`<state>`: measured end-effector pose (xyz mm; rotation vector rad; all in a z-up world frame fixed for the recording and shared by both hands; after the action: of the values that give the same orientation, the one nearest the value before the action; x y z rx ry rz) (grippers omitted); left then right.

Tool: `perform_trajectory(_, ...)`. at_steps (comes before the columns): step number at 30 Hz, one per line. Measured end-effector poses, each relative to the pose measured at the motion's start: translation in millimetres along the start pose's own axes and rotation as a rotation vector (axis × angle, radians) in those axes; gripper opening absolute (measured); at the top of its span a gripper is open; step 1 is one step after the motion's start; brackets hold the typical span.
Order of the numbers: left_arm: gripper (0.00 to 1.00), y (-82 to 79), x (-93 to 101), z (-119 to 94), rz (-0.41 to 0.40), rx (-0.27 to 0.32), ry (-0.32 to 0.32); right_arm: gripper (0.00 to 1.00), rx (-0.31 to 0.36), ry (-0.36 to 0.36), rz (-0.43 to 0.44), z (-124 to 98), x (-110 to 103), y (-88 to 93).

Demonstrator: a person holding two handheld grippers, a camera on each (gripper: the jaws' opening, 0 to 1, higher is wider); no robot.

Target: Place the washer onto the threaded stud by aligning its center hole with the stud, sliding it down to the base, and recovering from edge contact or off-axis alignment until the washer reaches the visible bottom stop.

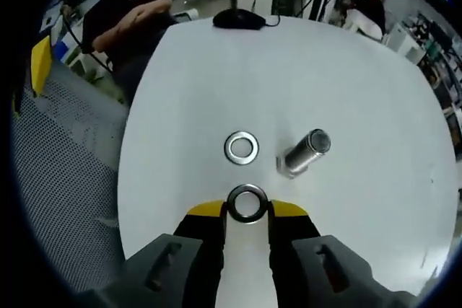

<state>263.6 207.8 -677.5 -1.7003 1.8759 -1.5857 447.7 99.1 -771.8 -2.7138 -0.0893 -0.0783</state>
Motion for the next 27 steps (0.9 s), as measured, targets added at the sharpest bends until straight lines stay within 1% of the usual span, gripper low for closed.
perform_trajectory(7, 0.1, -0.1, 0.0, 0.2, 0.003, 0.0, 0.001, 0.23, 0.023, 0.03, -0.01, -21.4, 5.6, -7.0)
perform_trajectory(10, 0.1, -0.3, -0.1, 0.0, 0.001, 0.003, 0.0, 0.23, 0.036, 0.051, -0.015, -31.2, 11.0, -12.9)
perform_trajectory(15, 0.1, -0.3, 0.2, -0.1, 0.002, 0.003, 0.001, 0.23, 0.066, 0.087, -0.034, -47.2, 20.1, -29.3)
perform_trajectory(21, 0.1, -0.5, -0.4, 0.0, 0.004, 0.001, 0.002, 0.23, 0.076, 0.101, -0.083, -53.8, 28.2, -47.9)
perform_trajectory(27, 0.1, -0.2, -0.3, 0.1, 0.005, -0.005, 0.003, 0.23, 0.041, 0.099, -0.136, -52.2, 33.3, -58.9)
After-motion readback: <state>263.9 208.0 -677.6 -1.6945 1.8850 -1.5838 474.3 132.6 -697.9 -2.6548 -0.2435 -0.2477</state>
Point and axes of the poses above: the point that each gripper's makers call its tool centre point, and the gripper's own axes: z roughly forward along the fingers, x roughly to its right, y roughly out of its underside, the point moved 8 cm from there along -z, roughly backward along the fingers, and after that the axes turned 5 degrees about -z, right-handed, at the moved point
